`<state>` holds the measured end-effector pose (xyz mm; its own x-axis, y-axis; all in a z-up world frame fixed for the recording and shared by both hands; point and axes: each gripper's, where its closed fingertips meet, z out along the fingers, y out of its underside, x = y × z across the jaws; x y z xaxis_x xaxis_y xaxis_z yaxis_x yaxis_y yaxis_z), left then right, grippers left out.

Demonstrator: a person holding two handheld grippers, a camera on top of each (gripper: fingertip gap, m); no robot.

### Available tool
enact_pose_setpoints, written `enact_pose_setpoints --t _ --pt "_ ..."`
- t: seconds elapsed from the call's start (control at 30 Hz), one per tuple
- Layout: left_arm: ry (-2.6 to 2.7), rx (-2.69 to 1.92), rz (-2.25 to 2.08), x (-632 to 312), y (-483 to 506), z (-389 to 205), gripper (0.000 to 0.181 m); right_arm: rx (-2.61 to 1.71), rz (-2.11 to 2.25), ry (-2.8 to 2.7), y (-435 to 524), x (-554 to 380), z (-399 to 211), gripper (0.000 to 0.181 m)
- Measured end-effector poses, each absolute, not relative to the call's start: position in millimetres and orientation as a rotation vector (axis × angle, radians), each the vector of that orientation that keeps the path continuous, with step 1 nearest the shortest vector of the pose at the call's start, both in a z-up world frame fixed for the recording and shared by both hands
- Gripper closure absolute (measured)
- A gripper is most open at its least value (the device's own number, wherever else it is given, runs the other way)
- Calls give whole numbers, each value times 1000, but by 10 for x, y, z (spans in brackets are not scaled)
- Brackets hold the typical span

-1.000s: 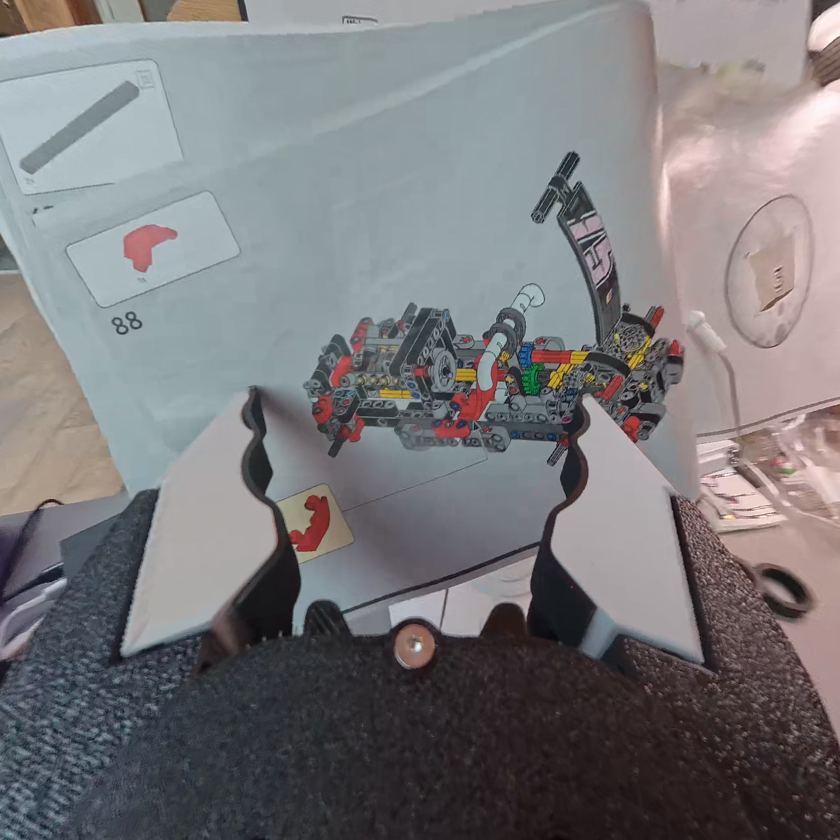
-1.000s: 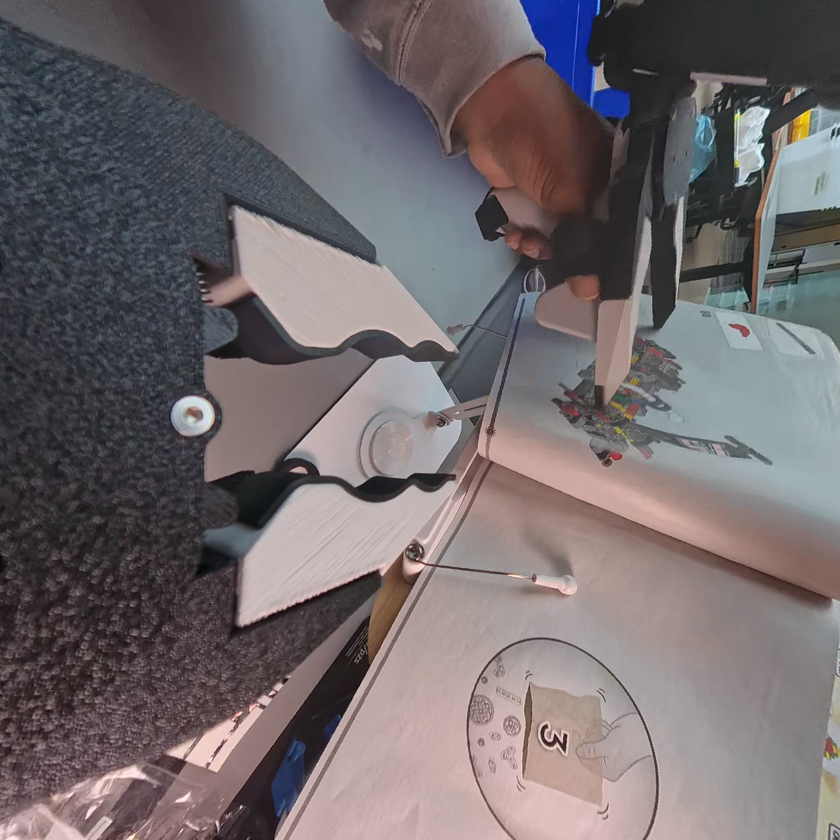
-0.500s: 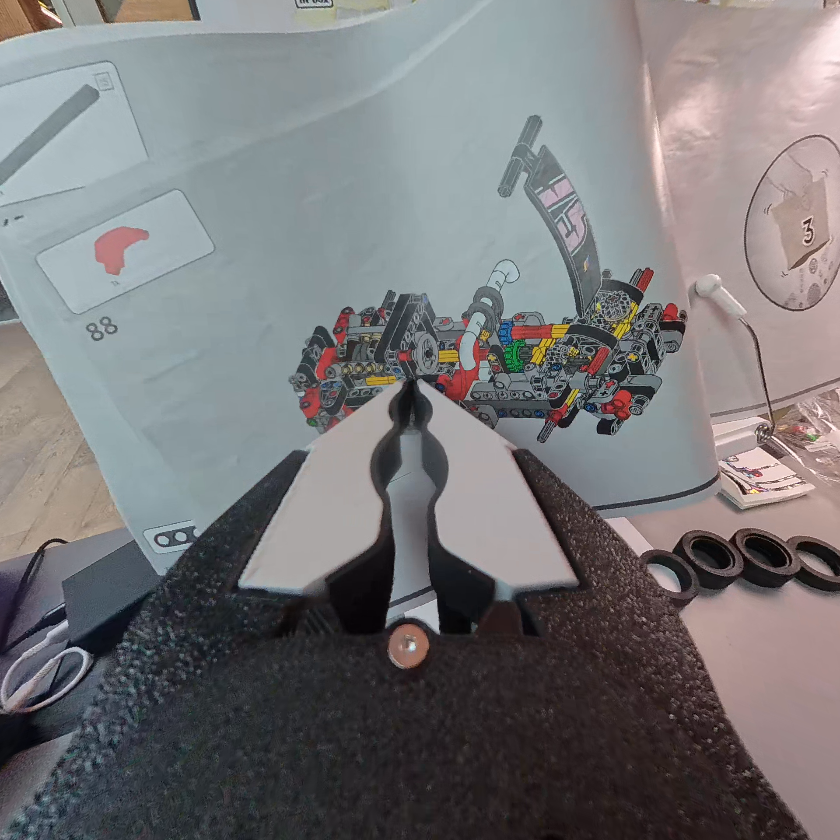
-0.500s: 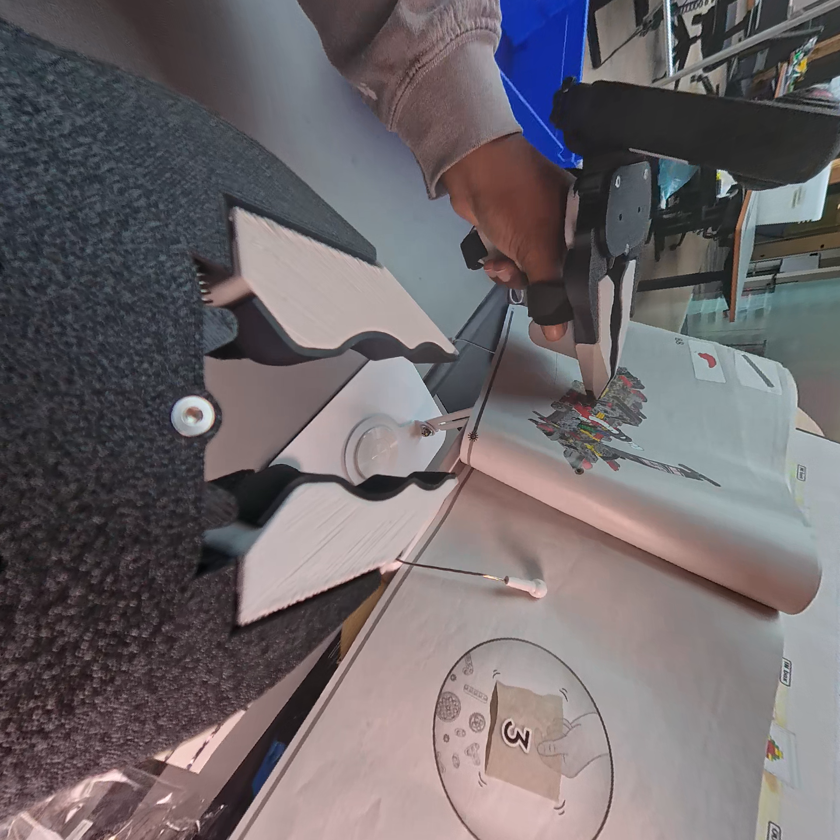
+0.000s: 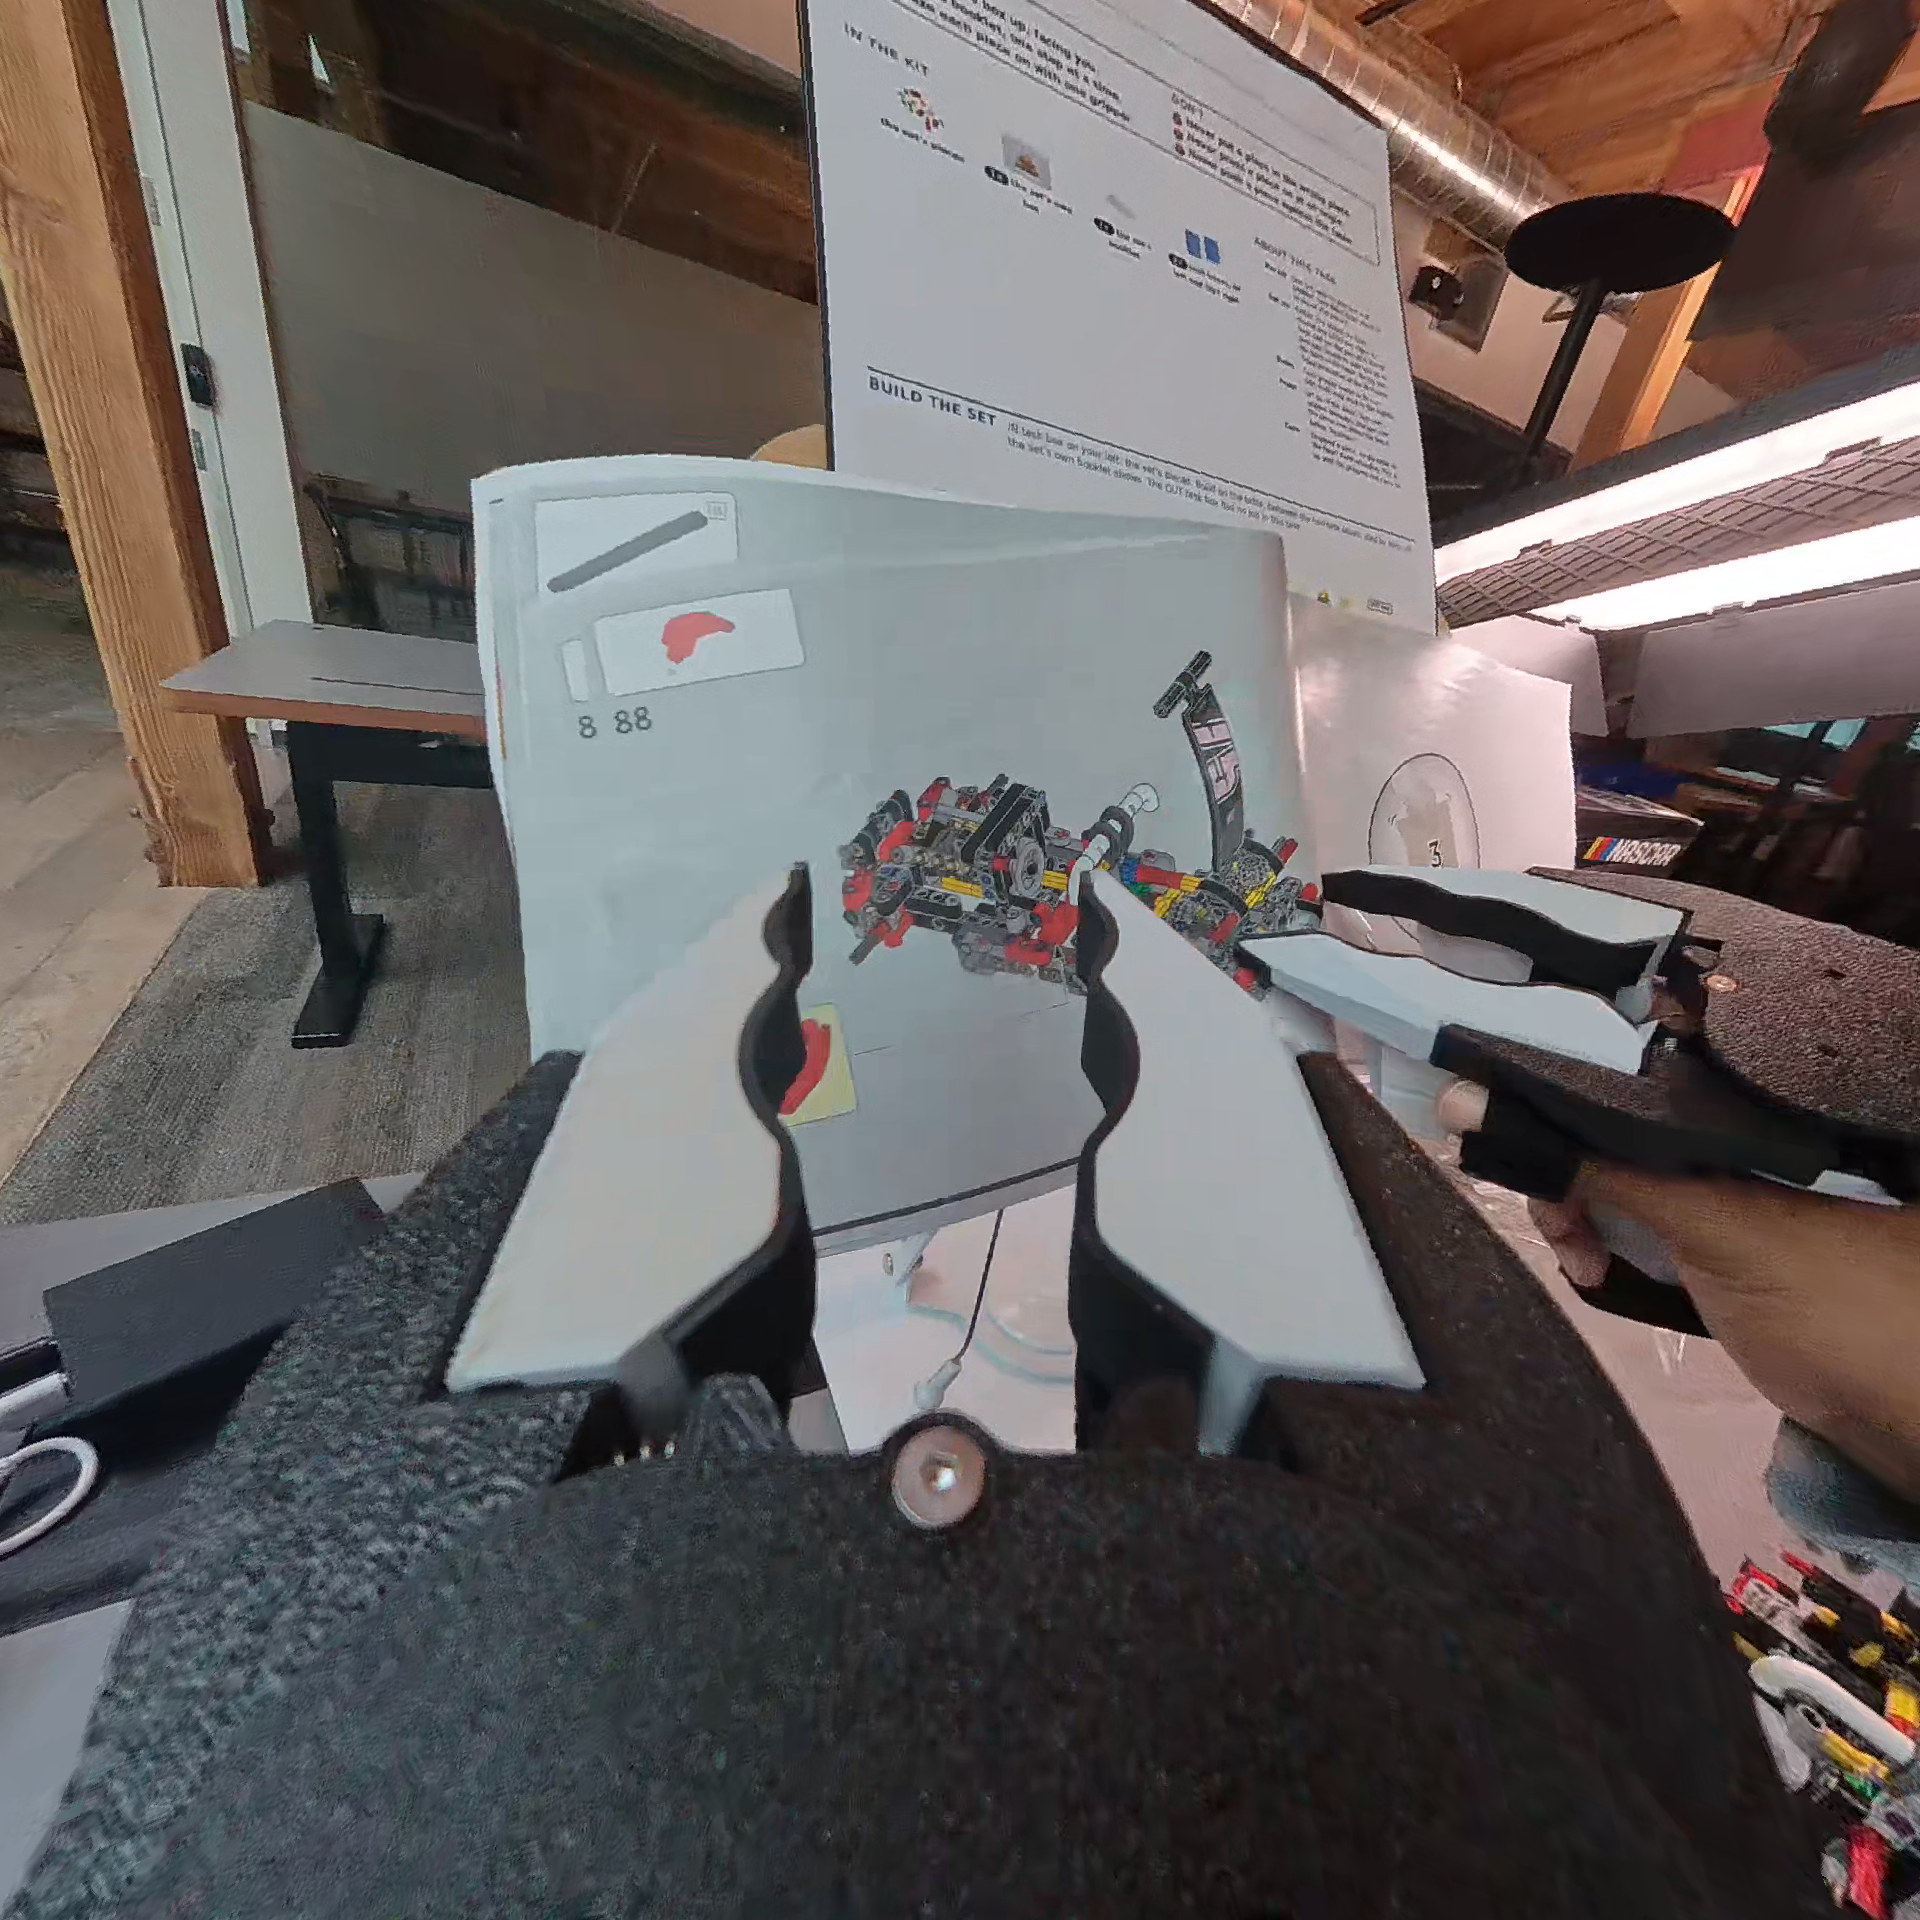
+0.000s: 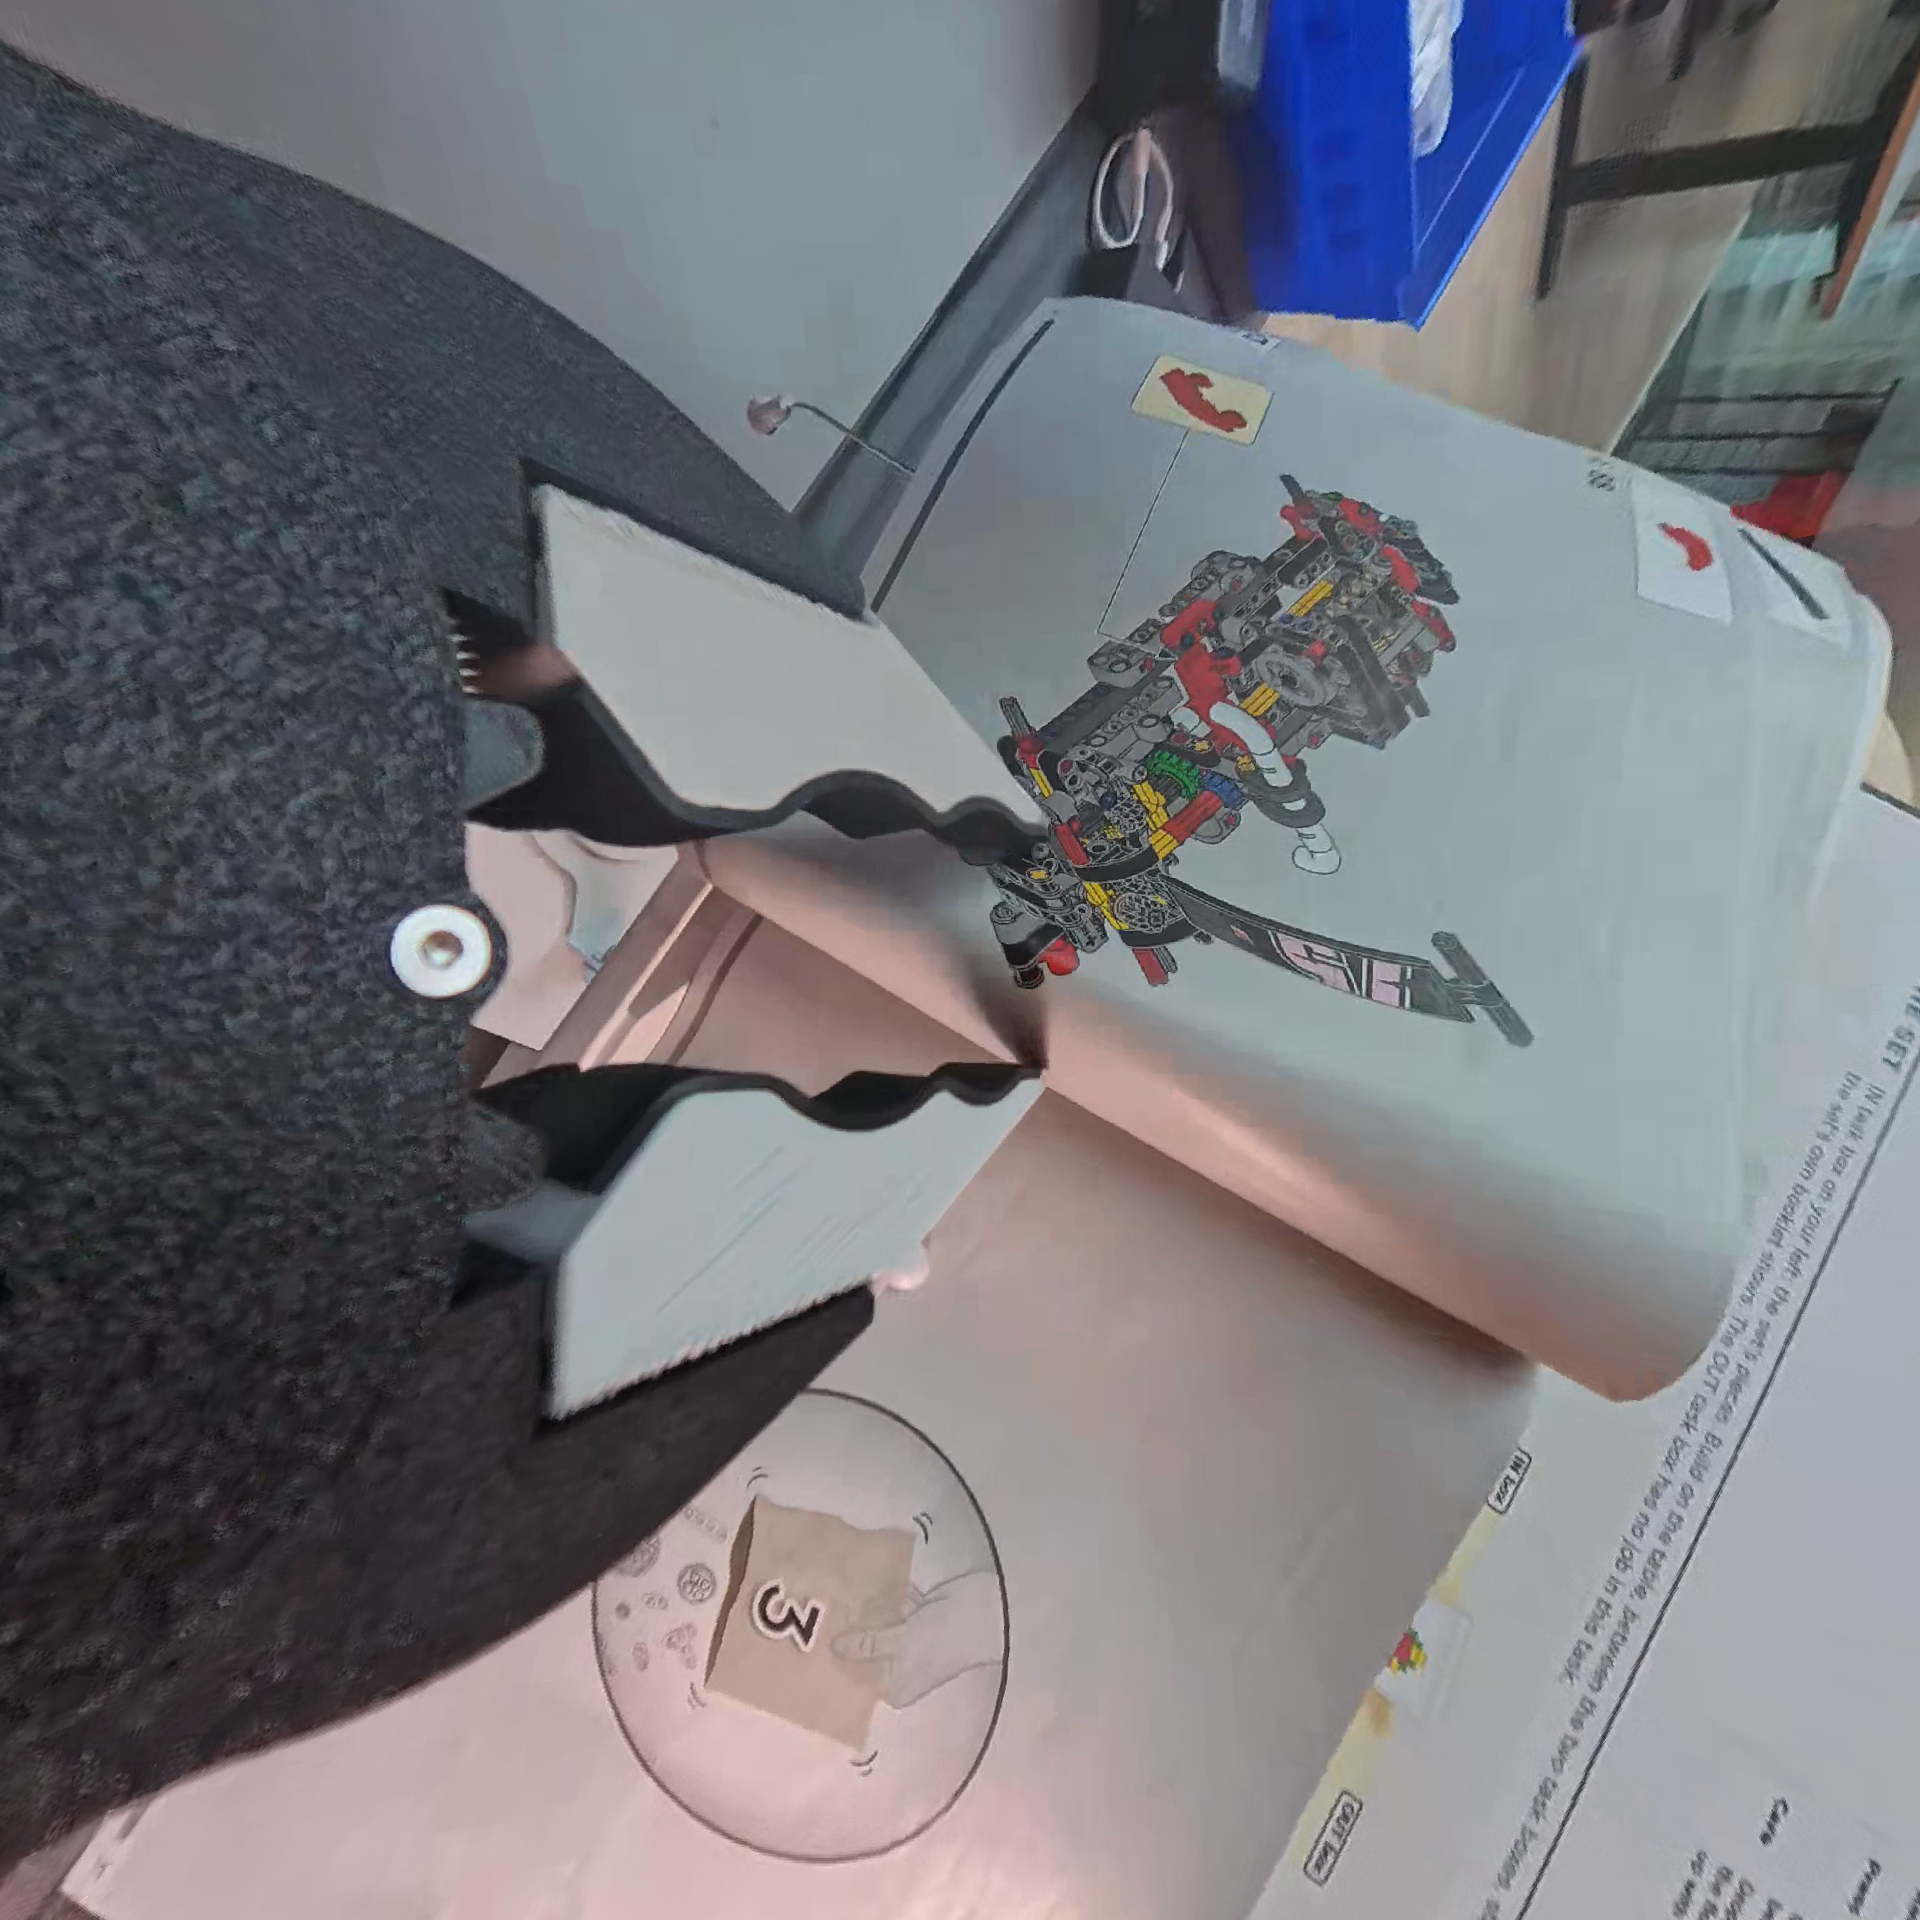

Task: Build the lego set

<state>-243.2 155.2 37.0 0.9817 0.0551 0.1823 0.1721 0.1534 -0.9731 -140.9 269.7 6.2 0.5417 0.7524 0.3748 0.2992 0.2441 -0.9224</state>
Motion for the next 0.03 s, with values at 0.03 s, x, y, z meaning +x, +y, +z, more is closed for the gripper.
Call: enact_pose_setpoints --t 0.03 --pt "-188 -1424 -63 -2477 1526 350 129 -1345 437 -1009 2691 -1376 75 144"
